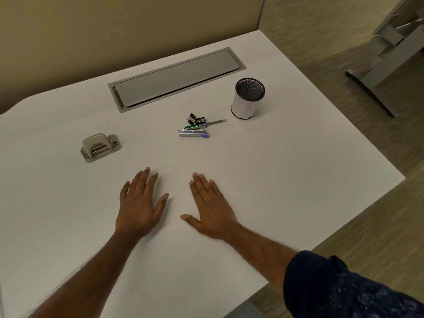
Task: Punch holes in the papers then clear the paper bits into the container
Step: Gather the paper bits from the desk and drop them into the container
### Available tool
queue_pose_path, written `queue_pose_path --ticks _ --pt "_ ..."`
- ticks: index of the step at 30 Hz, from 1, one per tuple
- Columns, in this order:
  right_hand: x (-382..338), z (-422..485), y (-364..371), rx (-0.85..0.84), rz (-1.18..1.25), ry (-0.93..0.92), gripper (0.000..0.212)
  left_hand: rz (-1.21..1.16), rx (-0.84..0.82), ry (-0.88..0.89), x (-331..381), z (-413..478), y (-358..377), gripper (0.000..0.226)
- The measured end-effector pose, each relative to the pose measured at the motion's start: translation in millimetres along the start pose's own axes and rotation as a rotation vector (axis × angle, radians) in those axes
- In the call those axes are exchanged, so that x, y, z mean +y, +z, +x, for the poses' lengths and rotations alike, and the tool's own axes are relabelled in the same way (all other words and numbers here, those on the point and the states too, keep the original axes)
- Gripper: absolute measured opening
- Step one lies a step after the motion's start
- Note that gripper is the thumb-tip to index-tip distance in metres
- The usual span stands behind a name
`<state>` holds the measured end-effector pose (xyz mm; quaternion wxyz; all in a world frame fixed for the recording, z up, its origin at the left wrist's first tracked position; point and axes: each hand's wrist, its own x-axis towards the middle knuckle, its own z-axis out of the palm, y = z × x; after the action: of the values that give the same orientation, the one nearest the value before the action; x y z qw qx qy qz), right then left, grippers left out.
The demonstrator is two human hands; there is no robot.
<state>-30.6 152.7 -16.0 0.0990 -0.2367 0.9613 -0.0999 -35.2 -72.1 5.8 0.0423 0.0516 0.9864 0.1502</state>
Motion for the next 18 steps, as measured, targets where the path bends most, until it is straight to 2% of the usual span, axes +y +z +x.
queue_pose_path --ticks 6,9,12,14,18 --pt "-49.4 -15.6 14.0 -0.004 0.05 -0.138 0.084 -0.012 0.014 -0.061 -26.5 -30.1 -5.2 0.068" --pt "-59.7 -16.6 9.3 0.011 0.203 -0.165 0.077 -0.013 0.021 -0.074 -38.7 -43.7 -8.3 0.068" --pt "-49.4 -14.9 -3.0 0.118 0.394 -0.065 0.066 -0.013 0.028 -0.088 -51.9 -56.7 -11.1 0.066" --pt "-31.9 -15.1 -10.3 0.17 0.435 0.056 0.064 -0.005 0.034 -0.096 -62.1 -67.0 -13.3 0.065" --pt "1.0 -24.1 -9.0 0.128 0.223 0.237 0.069 0.007 0.027 -0.112 -83.6 -91.2 -17.0 0.068"
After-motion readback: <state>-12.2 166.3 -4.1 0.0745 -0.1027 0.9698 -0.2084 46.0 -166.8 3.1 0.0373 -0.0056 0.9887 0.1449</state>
